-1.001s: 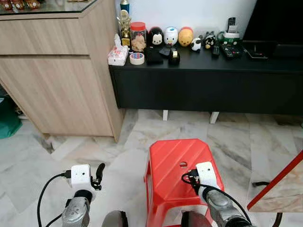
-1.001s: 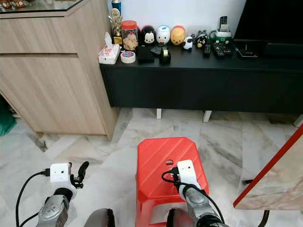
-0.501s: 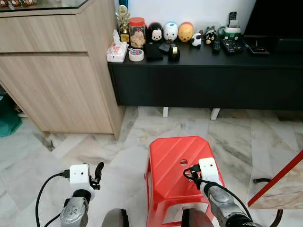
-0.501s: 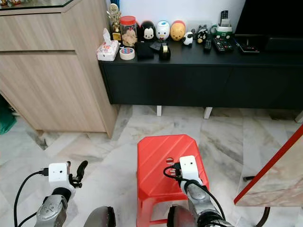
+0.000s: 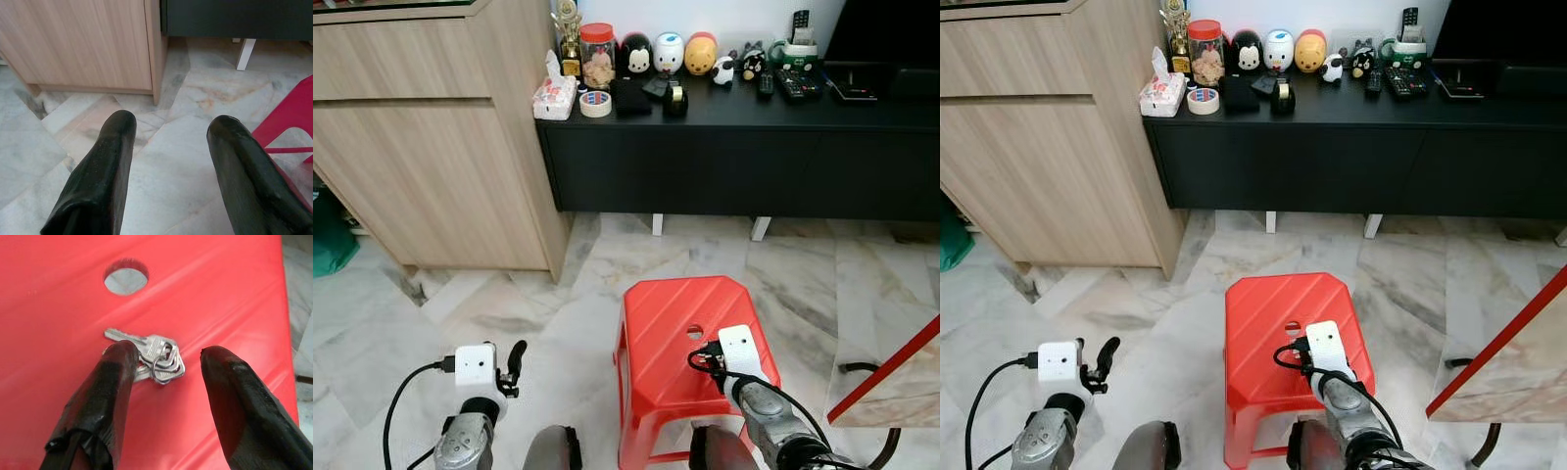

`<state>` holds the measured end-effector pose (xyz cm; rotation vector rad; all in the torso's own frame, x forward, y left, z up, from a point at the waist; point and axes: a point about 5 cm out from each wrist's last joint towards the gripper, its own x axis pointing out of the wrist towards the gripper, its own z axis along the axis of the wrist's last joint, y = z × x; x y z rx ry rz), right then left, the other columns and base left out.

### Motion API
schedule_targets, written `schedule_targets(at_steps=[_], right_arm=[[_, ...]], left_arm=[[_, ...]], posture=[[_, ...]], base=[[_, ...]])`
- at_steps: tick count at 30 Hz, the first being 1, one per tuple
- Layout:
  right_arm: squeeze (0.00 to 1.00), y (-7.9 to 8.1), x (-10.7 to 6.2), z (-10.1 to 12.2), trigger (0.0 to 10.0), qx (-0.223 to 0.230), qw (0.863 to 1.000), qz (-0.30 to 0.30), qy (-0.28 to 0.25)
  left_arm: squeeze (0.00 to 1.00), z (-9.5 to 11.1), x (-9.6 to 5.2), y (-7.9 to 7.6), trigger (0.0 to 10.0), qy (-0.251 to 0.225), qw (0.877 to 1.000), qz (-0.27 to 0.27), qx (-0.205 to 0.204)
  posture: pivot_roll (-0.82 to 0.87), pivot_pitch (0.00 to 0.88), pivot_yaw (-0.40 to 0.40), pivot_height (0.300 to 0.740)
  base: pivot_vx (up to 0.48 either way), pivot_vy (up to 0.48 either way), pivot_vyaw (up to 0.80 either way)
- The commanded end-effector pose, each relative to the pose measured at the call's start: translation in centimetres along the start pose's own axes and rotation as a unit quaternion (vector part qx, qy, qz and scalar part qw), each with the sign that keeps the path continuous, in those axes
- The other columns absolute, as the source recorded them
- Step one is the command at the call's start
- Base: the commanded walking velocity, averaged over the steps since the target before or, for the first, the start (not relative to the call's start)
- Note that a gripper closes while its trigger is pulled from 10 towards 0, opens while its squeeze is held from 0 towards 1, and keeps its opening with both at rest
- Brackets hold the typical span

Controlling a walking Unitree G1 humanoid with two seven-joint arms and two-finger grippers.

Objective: Hang keys on a hook

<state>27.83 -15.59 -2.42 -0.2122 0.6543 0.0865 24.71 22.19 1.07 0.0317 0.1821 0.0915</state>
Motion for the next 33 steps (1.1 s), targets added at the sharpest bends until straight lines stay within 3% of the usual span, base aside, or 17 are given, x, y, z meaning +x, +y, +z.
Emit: schedule_targets(at_steps=[1, 11, 12, 13, 14, 33], right_arm=[[0.00, 0.05, -0.06, -0.44, 10.0, -0.002, 1.000, -0.006, 0.012], [0.00, 0.04, -0.17, -1.03, 10.0, 0.000, 1.000, -0.009, 0.024], [0.00, 0.04, -0.16, -1.00, 4.5, 0.000, 1.000, -0.009, 0.024], [0.00, 0.04, -0.16, -0.99, 1.7, 0.000, 1.000, -0.010, 0.024], [0.00, 0.04, -0.15, -0.96, 0.0, 0.000, 1.000, -0.010, 0.024], [0.00, 0.12, -0.24, -1.38, 0.0, 0.001, 0.999, -0.010, 0.033]], left_arm=[[0.00, -0.39, -0.33, 0.43, 10.0, 0.013, 1.000, 0.001, 0.005], [0.00, -0.39, -0.33, 0.38, 10.0, 0.016, 1.000, -0.004, 0.012], [0.00, -0.39, -0.33, 0.41, 10.0, 0.016, 1.000, -0.004, 0.012], [0.00, -0.39, -0.33, 0.42, 10.0, 0.017, 1.000, -0.004, 0.012], [0.00, -0.38, -0.32, 0.43, 10.0, 0.017, 1.000, -0.004, 0.013], [0.00, -0.45, -0.44, 0.59, 10.0, 0.020, 1.000, -0.005, 0.020]], posture=[[0.06, 0.106, 0.012, 0.617], [0.06, 0.104, 0.016, 0.617], [0.06, 0.104, 0.016, 0.617], [0.06, 0.104, 0.016, 0.617], [0.06, 0.102, 0.016, 0.617], [0.07, 0.106, 0.022, 0.617]], base=[[0.000, 0.000, 0.00], [0.000, 0.000, 0.00], [0.000, 0.000, 0.00], [0.000, 0.000, 0.00], [0.000, 0.000, 0.00], [0.000, 0.000, 0.00]])
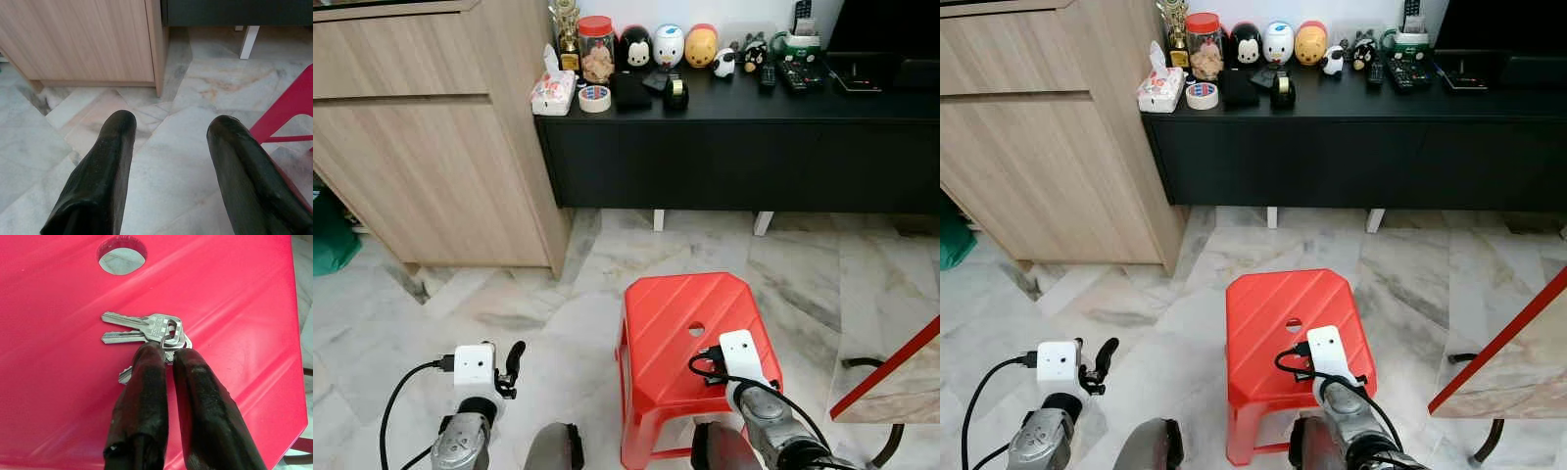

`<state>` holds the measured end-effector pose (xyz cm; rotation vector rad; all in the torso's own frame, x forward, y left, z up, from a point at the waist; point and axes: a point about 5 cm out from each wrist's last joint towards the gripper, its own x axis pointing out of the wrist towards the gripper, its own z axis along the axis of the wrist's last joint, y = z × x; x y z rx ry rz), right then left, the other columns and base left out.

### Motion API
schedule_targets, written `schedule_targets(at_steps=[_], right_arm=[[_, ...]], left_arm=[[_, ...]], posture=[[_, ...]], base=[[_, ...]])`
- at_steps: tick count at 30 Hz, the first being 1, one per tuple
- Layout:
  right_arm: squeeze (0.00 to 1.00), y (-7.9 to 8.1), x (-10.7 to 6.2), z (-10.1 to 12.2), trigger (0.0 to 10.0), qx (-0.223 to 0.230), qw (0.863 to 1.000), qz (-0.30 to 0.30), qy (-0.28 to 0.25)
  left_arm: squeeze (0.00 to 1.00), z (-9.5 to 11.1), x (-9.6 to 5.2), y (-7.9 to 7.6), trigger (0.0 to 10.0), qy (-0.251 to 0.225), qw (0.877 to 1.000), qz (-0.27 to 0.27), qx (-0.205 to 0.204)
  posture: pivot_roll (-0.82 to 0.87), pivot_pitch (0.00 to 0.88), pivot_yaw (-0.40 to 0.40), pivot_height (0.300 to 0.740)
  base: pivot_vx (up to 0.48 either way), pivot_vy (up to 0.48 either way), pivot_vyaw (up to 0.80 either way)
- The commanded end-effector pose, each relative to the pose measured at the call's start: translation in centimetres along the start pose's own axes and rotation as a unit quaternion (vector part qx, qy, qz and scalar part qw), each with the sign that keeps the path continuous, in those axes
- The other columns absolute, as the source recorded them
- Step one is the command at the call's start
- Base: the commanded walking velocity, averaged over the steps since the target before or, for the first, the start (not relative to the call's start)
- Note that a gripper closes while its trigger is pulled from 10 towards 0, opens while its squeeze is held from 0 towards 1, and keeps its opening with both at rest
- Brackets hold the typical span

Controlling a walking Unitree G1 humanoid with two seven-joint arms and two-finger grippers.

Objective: Hang keys on a hook

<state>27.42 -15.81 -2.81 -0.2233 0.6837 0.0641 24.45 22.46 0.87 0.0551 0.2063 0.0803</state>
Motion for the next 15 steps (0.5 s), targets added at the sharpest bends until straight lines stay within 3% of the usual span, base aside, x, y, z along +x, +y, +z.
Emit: schedule_targets(at_steps=[1, 15], right_arm=[[0.00, 0.2, -0.1, -0.8, 0.0, 0.002, 1.000, 0.000, 0.017], [0.00, -0.5, 0.0, 0.9, 0.0, 0.032, 0.999, -0.017, -0.039]], left_arm=[[0.00, -0.2, -0.3, 0.3, 10.0, 0.009, 1.000, 0.000, 0.007], [0.00, -0.4, 0.0, 0.4, 10.0, 0.016, 1.000, 0.004, 0.007]], posture=[[0.07, 0.106, 0.022, 0.617], [0.05, 0.096, 0.020, 0.617]], base=[[0.000, 0.000, 0.00], [0.000, 0.000, 0.00]])
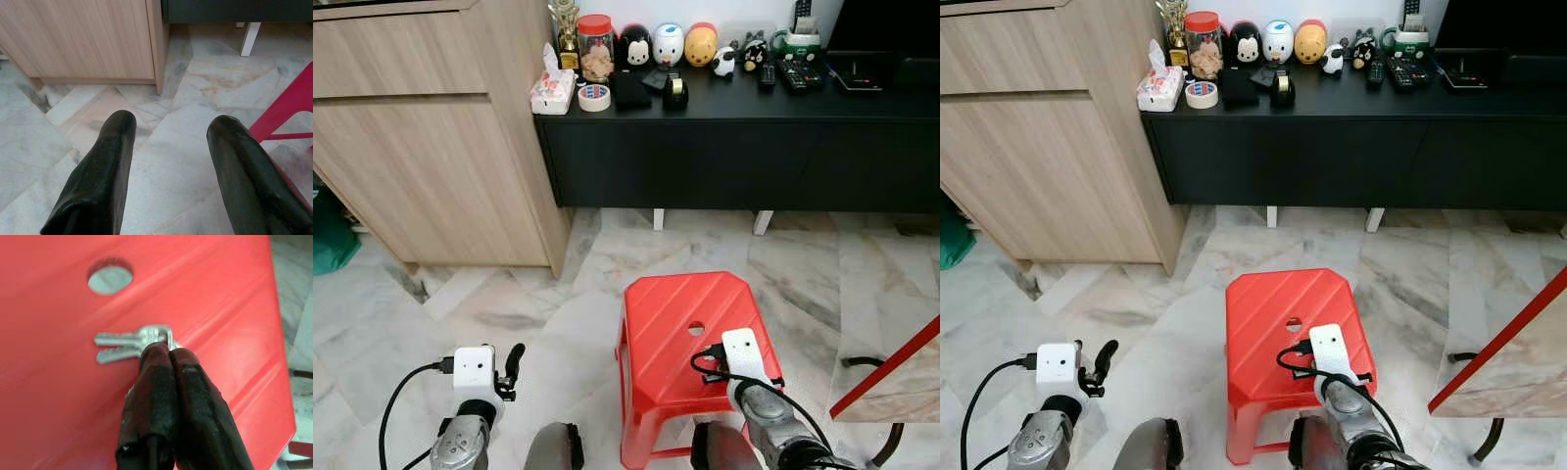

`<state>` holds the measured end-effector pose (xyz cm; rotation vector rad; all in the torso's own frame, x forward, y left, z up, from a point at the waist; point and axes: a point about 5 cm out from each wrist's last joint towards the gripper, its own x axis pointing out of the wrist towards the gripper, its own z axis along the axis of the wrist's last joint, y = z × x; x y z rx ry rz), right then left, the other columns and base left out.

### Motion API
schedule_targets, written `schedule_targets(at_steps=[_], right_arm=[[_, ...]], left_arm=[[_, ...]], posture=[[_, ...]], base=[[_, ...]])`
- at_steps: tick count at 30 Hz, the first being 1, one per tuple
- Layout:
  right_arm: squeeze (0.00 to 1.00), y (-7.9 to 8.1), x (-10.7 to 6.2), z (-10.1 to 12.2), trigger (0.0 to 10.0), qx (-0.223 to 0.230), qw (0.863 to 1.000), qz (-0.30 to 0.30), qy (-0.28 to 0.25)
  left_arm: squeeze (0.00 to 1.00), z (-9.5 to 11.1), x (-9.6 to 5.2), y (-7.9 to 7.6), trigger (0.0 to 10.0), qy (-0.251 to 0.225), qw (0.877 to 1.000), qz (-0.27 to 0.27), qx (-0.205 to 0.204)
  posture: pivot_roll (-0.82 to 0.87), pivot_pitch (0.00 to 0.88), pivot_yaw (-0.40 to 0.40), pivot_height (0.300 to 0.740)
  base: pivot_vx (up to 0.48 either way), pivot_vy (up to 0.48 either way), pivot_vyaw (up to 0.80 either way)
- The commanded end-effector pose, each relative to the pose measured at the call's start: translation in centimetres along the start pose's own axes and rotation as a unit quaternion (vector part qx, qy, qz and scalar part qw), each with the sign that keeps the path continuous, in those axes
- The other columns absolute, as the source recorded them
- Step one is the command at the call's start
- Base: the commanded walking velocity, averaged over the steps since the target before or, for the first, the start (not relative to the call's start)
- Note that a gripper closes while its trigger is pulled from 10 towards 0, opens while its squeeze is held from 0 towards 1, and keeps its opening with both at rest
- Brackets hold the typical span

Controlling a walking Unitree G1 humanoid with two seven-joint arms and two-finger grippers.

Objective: Hang keys on a hook

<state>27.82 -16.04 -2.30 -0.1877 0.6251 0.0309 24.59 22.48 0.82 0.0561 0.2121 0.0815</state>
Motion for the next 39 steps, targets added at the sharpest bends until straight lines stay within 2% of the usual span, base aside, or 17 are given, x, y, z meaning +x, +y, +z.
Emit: schedule_targets(at_steps=[1, 3, 6, 11, 12, 14, 15, 17, 18, 20, 22, 25, 34, 36, 39], right_arm=[[0.00, -0.1, 0.0, 0.5, 0.0, 0.017, 1.000, -0.006, -0.017], [0.00, -0.3, 0.0, 1.1, 0.0, 0.047, 0.998, -0.011, -0.040], [0.00, -0.3, 0.0, 1.4, 0.0, 0.064, 0.996, -0.013, -0.056], [0.00, 0.0, -0.1, 1.1, 0.0, 0.056, 0.997, -0.013, -0.051], [0.00, 0.0, -0.1, 1.0, 10.0, 0.058, 0.997, -0.012, -0.048], [0.00, 0.0, -0.1, 0.8, 10.0, 0.060, 0.997, -0.011, -0.045], [0.39, -0.1, -0.1, 0.8, 10.0, 0.065, 0.997, -0.008, -0.048], [0.39, -0.2, -0.1, 0.9, 10.0, 0.066, 0.997, -0.007, -0.050], [1.00, -0.4, 0.0, 1.2, 10.0, 0.069, 0.996, -0.003, -0.054], [1.00, -0.5, 0.0, 1.4, 10.0, 0.068, 0.996, -0.003, -0.055], [1.00, -1.5, 0.2, 1.8, 10.0, 0.061, 0.997, -0.018, -0.051], [1.00, -2.1, 0.3, 2.0, 10.0, 0.055, 0.997, -0.018, -0.045], [1.00, -2.9, 0.4, 2.0, 10.0, 0.048, 0.998, -0.007, -0.027], [0.00, -2.9, 0.4, 1.6, 10.0, 0.044, 0.999, 0.003, -0.014], [0.00, -3.1, 0.3, 1.2, 10.0, 0.044, 0.999, 0.007, -0.001]], left_arm=[[0.00, -0.4, -0.1, 0.3, 10.0, 0.014, 1.000, 0.004, 0.006], [0.00, -0.4, 0.0, 0.4, 10.0, 0.016, 1.000, 0.005, 0.006], [0.00, -0.5, 0.0, 0.4, 10.0, 0.018, 1.000, 0.006, 0.006], [0.00, -0.5, 0.2, 0.2, 10.0, 0.020, 1.000, 0.006, 0.005], [0.00, -0.4, 0.3, 0.2, 10.0, 0.019, 1.000, 0.006, 0.005], [0.00, -0.4, 0.3, 0.2, 10.0, 0.019, 1.000, 0.006, 0.006], [0.00, -0.3, 0.4, 0.2, 10.0, 0.017, 1.000, 0.007, 0.007], [0.00, -0.3, 0.4, 0.2, 10.0, 0.017, 1.000, 0.007, 0.008], [0.00, -0.3, 0.4, 0.3, 10.0, 0.016, 1.000, 0.008, 0.008], [0.00, -0.3, 0.4, 0.3, 10.0, 0.016, 1.000, 0.008, 0.009], [0.00, -0.3, 0.3, 0.5, 10.0, 0.016, 1.000, 0.009, 0.011], [0.00, -0.4, 0.2, 0.6, 10.0, 0.017, 1.000, 0.009, 0.013], [0.00, -0.4, 0.1, 0.8, 10.0, 0.018, 1.000, 0.006, 0.019], [0.00, -0.4, 0.2, 0.8, 10.0, 0.018, 1.000, 0.005, 0.021], [0.00, -0.3, 0.2, 0.9, 10.0, 0.016, 1.000, 0.004, 0.024]], posture=[[0.05, 0.094, 0.019, 0.617], [0.05, 0.090, 0.018, 0.617], [0.05, 0.086, 0.017, 0.617], [0.04, 0.078, 0.016, 0.617], [0.04, 0.074, 0.017, 0.617], [0.04, 0.073, 0.016, 0.617], [0.05, 0.071, 0.015, 0.617], [0.05, 0.070, 0.016, 0.617], [0.05, 0.071, 0.016, 0.617], [0.05, 0.072, 0.017, 0.617], [0.05, 0.076, 0.019, 0.617], [0.06, 0.080, 0.020, 0.617], [0.07, 0.086, 0.030, 0.617], [0.07, 0.086, 0.032, 0.617], [0.07, 0.086, 0.035, 0.617]], base=[[0.000, 0.000, 0.00], [0.000, 0.000, 0.00], [0.000, 0.000, 0.00], [0.000, 0.000, 0.00], [0.000, 0.000, 0.00], [0.000, 0.000, 0.00], [0.000, 0.000, 0.00], [0.000, 0.000, 0.00], [0.000, 0.000, 0.00], [0.000, 0.000, 0.00], [0.000, 0.000, 0.00], [0.000, 0.000, 0.00], [0.000, 0.000, 0.00], [0.000, 0.000, 0.00], [0.000, 0.000, 0.00]])
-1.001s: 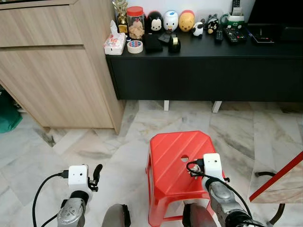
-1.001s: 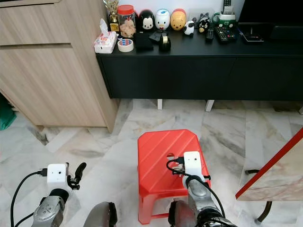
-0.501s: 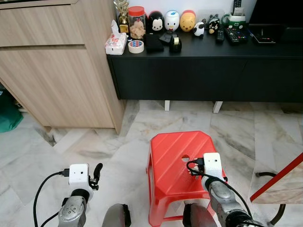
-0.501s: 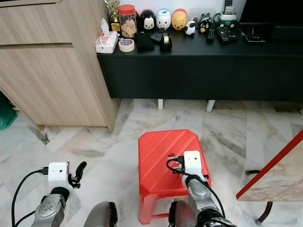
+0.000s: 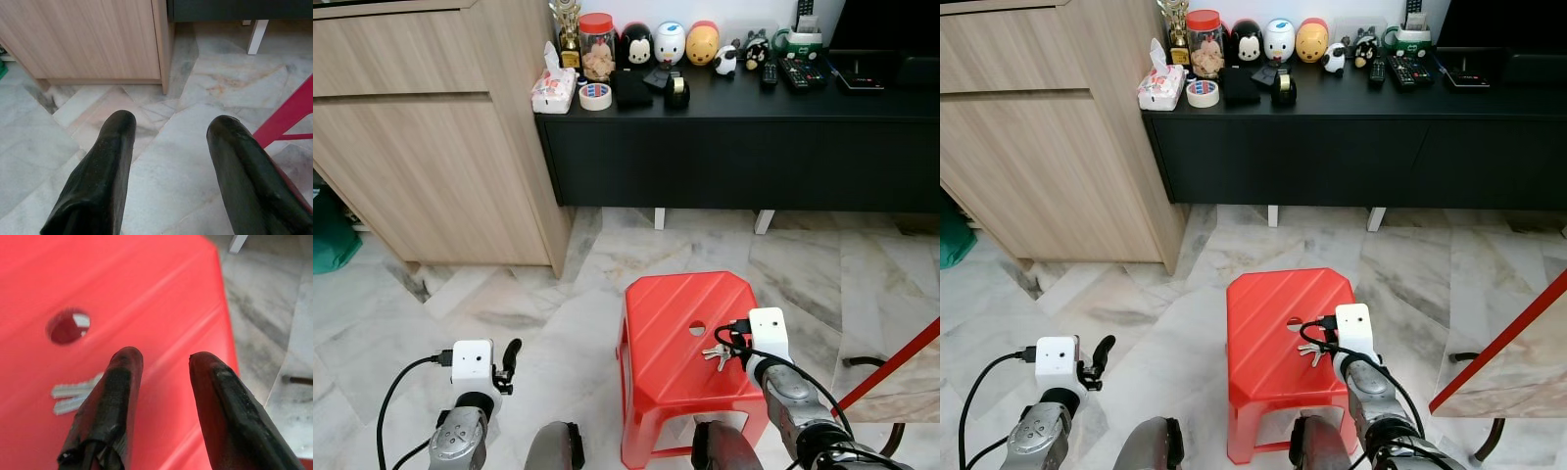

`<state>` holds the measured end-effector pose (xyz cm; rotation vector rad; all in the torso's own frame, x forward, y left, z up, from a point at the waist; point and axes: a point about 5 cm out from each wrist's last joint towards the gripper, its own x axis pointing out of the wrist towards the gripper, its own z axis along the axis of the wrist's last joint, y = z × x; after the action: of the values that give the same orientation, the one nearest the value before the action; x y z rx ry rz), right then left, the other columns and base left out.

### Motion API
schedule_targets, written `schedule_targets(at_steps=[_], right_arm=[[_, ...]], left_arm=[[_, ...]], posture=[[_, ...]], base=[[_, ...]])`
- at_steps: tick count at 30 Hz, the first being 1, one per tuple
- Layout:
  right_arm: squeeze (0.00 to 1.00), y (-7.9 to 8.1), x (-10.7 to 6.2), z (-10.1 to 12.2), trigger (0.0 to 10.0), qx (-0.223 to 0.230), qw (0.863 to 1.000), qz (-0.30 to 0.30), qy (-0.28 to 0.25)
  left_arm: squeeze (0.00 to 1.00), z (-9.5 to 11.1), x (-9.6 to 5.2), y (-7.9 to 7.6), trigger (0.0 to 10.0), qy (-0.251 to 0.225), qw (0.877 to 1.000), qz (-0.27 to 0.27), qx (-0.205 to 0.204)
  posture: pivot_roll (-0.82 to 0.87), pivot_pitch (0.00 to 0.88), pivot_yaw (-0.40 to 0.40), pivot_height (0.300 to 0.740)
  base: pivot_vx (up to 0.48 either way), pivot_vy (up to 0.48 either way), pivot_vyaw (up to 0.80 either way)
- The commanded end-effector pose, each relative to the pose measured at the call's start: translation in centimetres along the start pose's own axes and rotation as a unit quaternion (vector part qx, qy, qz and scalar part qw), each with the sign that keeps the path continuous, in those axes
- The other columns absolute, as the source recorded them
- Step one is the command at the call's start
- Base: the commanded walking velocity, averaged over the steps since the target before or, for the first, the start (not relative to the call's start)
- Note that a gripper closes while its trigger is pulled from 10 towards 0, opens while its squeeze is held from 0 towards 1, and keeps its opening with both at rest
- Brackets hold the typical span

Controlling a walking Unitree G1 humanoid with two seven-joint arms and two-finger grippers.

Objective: Hang keys on a hook

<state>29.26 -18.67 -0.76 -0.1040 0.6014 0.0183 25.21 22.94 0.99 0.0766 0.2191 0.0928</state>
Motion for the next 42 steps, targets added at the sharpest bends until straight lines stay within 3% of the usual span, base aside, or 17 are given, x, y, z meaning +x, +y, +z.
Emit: schedule_targets(at_steps=[1, 17, 18, 19, 25, 27, 42], right_arm=[[0.00, -0.3, -0.1, -0.4, 10.0, 0.003, 1.000, 0.002, 0.013], [0.00, -0.4, 0.1, 0.5, 10.0, 0.028, 0.999, 0.034, -0.004], [0.13, -0.4, 0.1, 0.5, 10.0, 0.029, 0.999, 0.037, -0.004], [1.00, -0.4, 0.0, 0.5, 10.0, 0.029, 0.999, 0.039, -0.005], [1.00, -0.7, 0.0, 0.4, 10.0, 0.020, 0.999, 0.035, 0.000], [0.00, -0.9, 0.0, 0.0, 10.0, 0.002, 0.999, 0.032, 0.015], [0.00, -0.5, -0.1, -0.4, 10.0, 0.001, 0.998, 0.059, 0.028]], left_arm=[[0.00, -0.5, -0.4, 0.5, 10.0, 0.013, 1.000, -0.004, 0.015], [0.00, -0.4, -0.3, 0.7, 10.0, 0.012, 1.000, -0.007, 0.023], [0.00, -0.4, -0.3, 0.7, 10.0, 0.012, 1.000, -0.008, 0.023], [0.00, -0.4, -0.3, 0.7, 10.0, 0.012, 1.000, -0.008, 0.024], [0.00, -0.4, -0.3, 0.6, 10.0, 0.012, 1.000, -0.009, 0.024], [0.00, -0.4, -0.3, 0.6, 10.0, 0.013, 1.000, -0.009, 0.025], [0.00, -0.4, -0.3, 0.6, 10.0, 0.014, 0.999, -0.010, 0.029]], posture=[[0.07, 0.087, 0.036, 0.617], [0.07, 0.089, 0.045, 0.617], [0.08, 0.088, 0.045, 0.617], [0.08, 0.088, 0.045, 0.617], [0.07, 0.088, 0.045, 0.617], [0.07, 0.090, 0.046, 0.617], [0.07, 0.090, 0.046, 0.617]], base=[[0.000, 0.000, 0.00], [0.000, 0.000, 0.00], [0.000, 0.000, 0.00], [0.000, 0.000, 0.00], [0.000, 0.000, 0.00], [0.000, 0.000, 0.00], [0.000, 0.000, 0.00]])
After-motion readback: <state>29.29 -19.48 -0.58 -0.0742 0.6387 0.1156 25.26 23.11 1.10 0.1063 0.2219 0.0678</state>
